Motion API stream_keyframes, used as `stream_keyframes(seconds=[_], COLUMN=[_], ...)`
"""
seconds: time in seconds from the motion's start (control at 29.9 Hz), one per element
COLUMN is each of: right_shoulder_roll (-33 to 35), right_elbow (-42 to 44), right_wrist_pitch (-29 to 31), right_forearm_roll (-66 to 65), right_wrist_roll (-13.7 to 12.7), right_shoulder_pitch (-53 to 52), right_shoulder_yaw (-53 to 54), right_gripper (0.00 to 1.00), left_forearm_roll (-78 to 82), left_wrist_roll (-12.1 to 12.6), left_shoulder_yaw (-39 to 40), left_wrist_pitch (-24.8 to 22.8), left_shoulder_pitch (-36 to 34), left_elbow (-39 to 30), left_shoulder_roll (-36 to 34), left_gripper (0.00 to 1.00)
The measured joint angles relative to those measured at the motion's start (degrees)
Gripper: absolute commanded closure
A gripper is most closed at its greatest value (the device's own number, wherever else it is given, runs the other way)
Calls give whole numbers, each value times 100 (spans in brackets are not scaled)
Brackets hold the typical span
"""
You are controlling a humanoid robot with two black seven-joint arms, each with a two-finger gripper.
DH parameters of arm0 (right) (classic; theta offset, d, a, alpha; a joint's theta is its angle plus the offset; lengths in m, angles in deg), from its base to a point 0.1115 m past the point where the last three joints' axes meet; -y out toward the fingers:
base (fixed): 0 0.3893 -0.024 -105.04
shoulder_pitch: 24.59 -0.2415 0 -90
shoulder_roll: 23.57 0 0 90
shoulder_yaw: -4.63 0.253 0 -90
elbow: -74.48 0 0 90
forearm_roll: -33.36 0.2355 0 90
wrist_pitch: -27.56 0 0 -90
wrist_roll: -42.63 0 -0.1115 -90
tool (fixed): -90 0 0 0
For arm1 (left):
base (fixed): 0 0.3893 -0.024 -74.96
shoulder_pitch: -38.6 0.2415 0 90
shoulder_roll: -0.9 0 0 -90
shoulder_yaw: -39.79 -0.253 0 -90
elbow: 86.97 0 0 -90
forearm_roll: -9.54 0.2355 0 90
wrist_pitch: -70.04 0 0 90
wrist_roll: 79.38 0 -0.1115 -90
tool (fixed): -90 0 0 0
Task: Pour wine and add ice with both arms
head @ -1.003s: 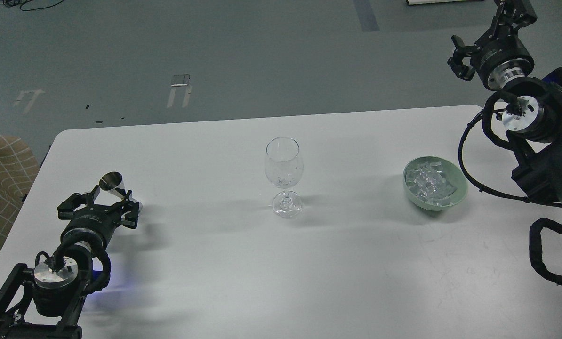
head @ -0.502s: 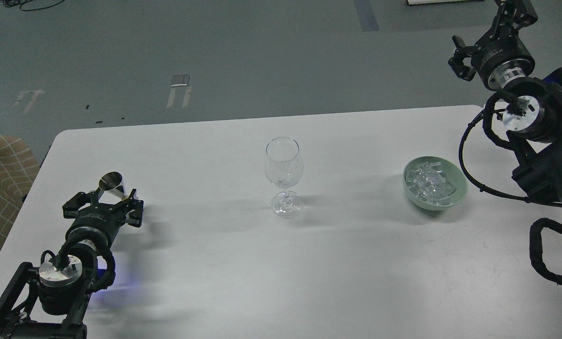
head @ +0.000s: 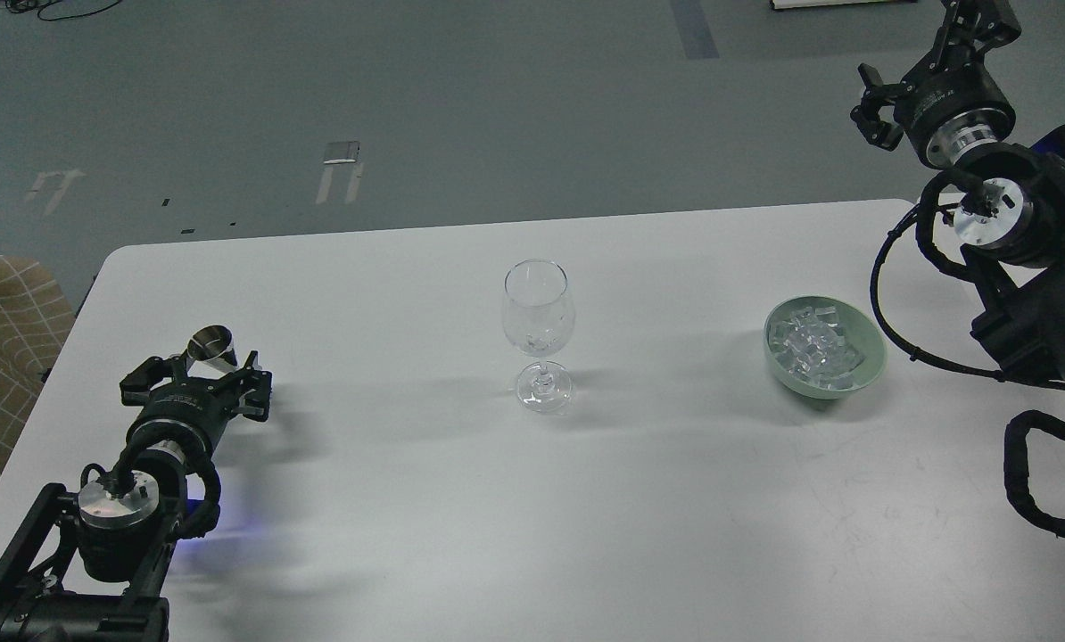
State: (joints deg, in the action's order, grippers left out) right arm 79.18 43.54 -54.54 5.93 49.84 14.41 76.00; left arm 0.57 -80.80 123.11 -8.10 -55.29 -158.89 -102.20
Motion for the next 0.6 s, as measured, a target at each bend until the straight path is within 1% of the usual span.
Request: stream_keyframes(seconds=[0.07,0.23,0.6], right_shoulder_roll=[0,0,0], right_elbow=[0,-1,-1], right_wrist_pitch=[0,0,0], right_forearm_roll=[0,-8,-9], right_wrist_roll=[0,0,0], right_shoulder_pitch=[0,-11,-46], right_shoulder_yaw=[0,0,-1], right_gripper=[0,0,0], left_forearm_roll=[0,0,0], left_wrist_roll=[1,16,7], left_shoulder_yaw=[0,1,1], left_wrist_pitch=[0,-15,-150], left_shoulder_pitch=[-5,-46,-67], left_elbow=[9,12,133], left_shoulder_roll=[0,0,5], left_gripper=[34,42,43])
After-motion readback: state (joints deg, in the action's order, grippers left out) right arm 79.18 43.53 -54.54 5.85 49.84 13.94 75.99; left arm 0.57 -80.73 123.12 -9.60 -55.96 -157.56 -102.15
